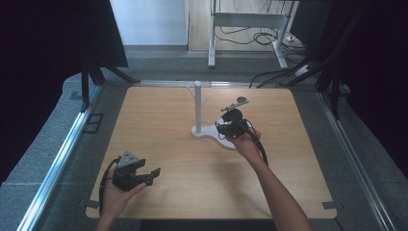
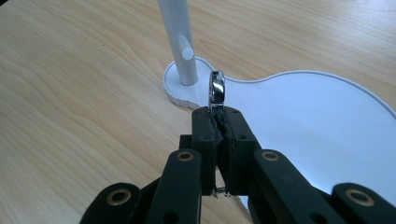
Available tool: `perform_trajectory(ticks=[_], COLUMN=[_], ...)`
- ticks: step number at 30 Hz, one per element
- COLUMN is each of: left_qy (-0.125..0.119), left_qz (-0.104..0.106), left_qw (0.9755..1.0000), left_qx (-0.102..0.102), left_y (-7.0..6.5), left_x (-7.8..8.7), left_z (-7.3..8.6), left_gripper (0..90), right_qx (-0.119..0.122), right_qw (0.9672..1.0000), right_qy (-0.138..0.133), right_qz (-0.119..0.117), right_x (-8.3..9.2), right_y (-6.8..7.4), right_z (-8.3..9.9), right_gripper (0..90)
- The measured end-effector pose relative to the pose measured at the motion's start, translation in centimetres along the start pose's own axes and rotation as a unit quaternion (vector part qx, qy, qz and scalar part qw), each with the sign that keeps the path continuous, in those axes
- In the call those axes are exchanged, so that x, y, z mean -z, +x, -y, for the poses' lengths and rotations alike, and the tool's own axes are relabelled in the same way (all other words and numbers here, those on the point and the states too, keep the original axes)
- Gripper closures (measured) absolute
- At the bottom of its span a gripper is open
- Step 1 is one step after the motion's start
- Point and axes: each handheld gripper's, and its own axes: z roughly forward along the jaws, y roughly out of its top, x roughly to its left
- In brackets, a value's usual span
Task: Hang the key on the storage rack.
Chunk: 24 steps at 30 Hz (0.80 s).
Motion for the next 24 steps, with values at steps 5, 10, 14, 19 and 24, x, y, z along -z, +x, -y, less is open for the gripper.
perform_trajectory(ticks=[5, 10, 14, 19, 24], left_qy=[0.0, 0.0, 0.0, 0.0, 0.0], left_qz=[-0.001, -0.002, -0.002, -0.001, -0.002], left_qw=[1.0, 1.0, 1.0, 1.0, 1.0], left_qx=[0.001, 0.001, 0.001, 0.0, 0.001], left_y=[0.1, 0.2, 0.1, 0.1, 0.2], left_x=[0.0, 0.0, 0.0, 0.1, 0.1], left_z=[0.0, 0.0, 0.0, 0.0, 0.0], left_gripper=[29.5, 29.4, 29.4, 29.4, 29.4], right_qx=[-0.002, -0.001, -0.001, 0.001, 0.007], right_qw=[1.0, 1.0, 1.0, 1.0, 0.9999], right_qy=[0.001, 0.002, 0.001, 0.0, 0.001], right_qz=[0.0, 0.002, 0.002, 0.004, 0.008], right_x=[-0.6, -0.8, -0.8, -0.9, -1.3], right_y=[0.1, 0.2, 0.4, 0.8, 1.2], right_z=[-0.1, -0.3, -0.7, -1.0, -1.2], right_gripper=[85.0, 85.0, 85.0, 85.0, 85.0])
